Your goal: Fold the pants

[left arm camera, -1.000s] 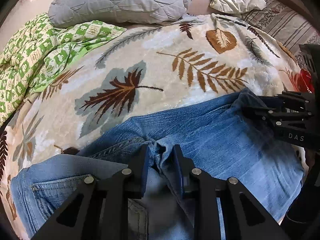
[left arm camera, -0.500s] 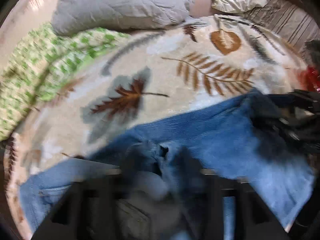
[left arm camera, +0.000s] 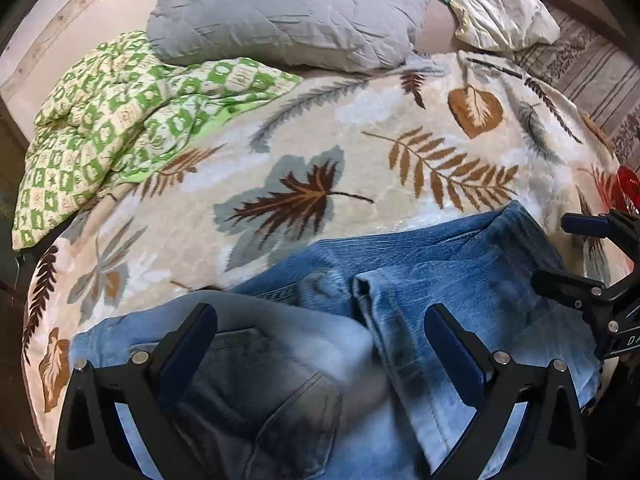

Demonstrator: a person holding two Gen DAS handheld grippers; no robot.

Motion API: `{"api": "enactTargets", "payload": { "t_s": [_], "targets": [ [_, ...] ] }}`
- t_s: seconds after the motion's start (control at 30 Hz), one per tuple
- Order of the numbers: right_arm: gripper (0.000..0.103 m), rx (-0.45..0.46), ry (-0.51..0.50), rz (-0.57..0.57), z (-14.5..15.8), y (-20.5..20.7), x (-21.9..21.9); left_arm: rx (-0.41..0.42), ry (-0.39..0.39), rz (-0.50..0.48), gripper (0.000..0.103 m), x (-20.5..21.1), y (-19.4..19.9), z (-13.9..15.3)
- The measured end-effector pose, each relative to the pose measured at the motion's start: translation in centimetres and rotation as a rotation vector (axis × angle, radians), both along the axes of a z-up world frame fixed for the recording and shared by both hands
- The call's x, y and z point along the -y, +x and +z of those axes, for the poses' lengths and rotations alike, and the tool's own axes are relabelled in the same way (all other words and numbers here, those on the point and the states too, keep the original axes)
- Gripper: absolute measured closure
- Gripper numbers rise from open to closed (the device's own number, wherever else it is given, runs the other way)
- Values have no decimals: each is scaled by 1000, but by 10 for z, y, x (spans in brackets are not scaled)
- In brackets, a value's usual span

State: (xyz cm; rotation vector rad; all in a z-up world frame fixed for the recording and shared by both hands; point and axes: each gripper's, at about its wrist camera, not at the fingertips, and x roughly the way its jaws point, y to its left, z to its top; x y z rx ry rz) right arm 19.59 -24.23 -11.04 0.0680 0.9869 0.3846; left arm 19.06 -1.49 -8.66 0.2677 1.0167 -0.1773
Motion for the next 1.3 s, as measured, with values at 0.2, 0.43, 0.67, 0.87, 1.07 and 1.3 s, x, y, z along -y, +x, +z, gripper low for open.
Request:
{"api": "enactTargets", "payload": {
  "t_s": [0.2,0.43,0.67,0.87,1.07,1.3],
  "targets": [
    [0,42,-15,-8,22,-11,0,22,23,0,0,-27,-15,28],
    [0,106,19,52,56,-34,-22,50,132,29,0,-85,-63,76],
    [0,140,49,186,70,-63,-84,46,204,128,0,-163,-136,103],
    [0,151,32,300,62,-95,-128,51,84,247,0,-200,-176,68],
    [0,153,2,346,57,-109,-145,48,-19,314,0,-204,-180,32],
    [0,161,-11,353,62,-107,-152,61,-58,321,0,-204,-178,28]
  ]
}}
